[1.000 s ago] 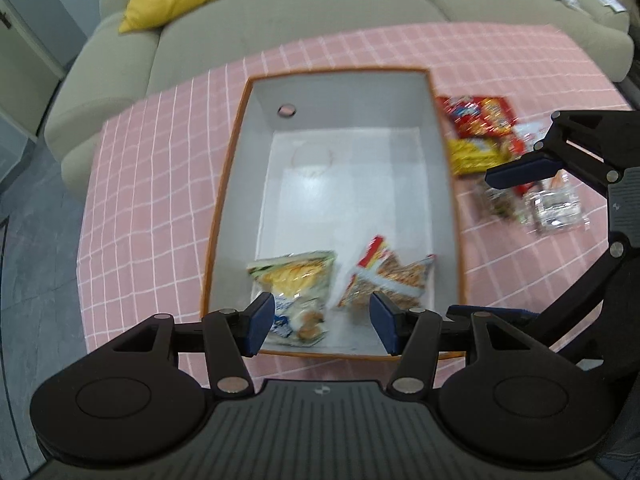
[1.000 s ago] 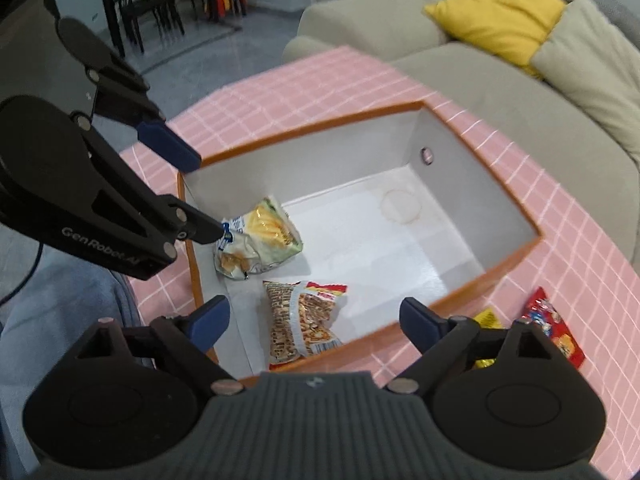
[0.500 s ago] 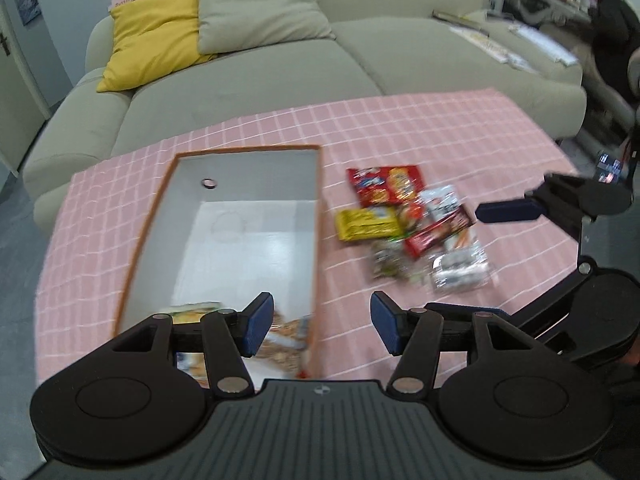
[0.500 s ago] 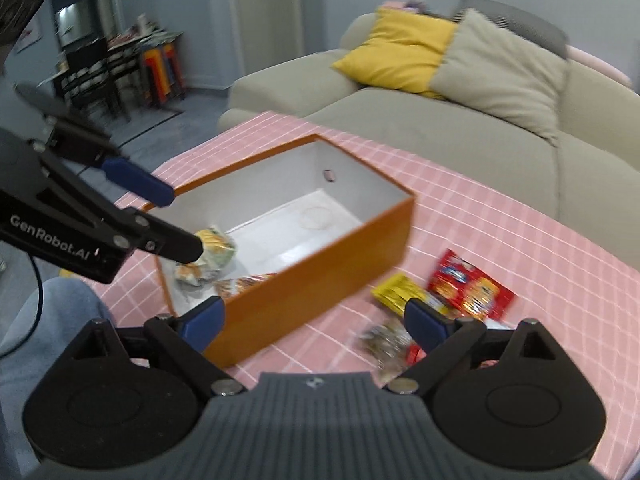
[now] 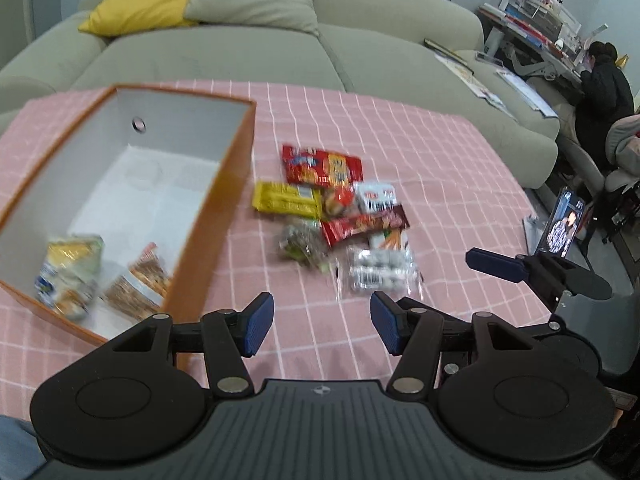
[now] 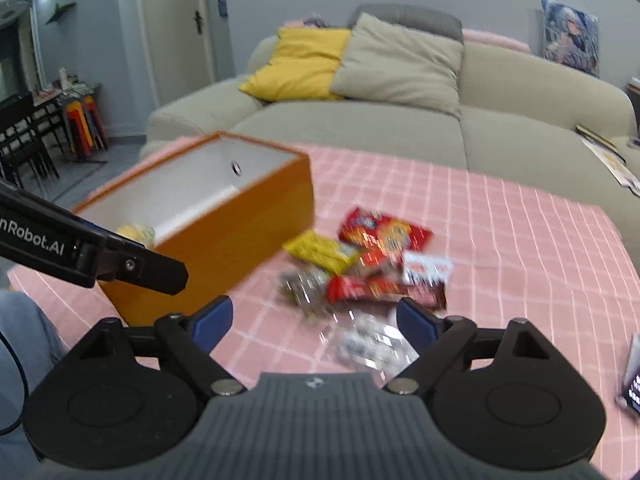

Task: Organize snacks
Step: 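Move both tools back toward the remaining snacks, then grasp the clear nut bag with the left gripper while the right grasps the white-ball pack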

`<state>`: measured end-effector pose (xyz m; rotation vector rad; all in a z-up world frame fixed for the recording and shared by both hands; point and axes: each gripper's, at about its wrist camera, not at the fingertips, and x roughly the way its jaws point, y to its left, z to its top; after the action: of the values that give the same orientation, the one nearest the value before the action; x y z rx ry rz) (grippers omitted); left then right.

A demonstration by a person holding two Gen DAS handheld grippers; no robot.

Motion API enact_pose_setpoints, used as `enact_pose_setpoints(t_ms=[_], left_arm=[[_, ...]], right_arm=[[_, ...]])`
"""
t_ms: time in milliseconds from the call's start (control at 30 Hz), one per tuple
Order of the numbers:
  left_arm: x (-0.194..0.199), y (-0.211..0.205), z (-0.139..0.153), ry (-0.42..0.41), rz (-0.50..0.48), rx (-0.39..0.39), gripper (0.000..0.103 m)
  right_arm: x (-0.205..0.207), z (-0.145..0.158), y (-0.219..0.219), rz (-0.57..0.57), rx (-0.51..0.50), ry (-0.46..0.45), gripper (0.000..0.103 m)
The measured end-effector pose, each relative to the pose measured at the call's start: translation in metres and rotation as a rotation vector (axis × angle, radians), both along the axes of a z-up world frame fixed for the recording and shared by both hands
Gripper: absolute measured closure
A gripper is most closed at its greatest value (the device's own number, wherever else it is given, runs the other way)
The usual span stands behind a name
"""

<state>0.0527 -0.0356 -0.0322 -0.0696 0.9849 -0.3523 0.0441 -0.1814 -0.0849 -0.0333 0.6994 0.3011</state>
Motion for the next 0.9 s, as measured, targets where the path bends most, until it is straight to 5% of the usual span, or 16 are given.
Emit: enact_pose_setpoints(t_ms=[267, 533, 900], left_arm=[[0.013, -0.015, -0.037, 0.042, 0.023, -0.035, 0.037], [0.049, -0.033, -0.055, -0.006, 0.047, 0.021, 0.027], [0.104, -0.027, -0.099, 0.106, 0.205, -0.061, 0.024]], right_arm=[[0.013, -0.038, -0.01, -0.041, -0.038, 0.093, 0.019], [0.055, -0.061, -0.008, 0.053, -0.135, 0.092, 0.016], [0.096, -0.093, -0.009, 0.212, -0.21, 0.134, 0.011]])
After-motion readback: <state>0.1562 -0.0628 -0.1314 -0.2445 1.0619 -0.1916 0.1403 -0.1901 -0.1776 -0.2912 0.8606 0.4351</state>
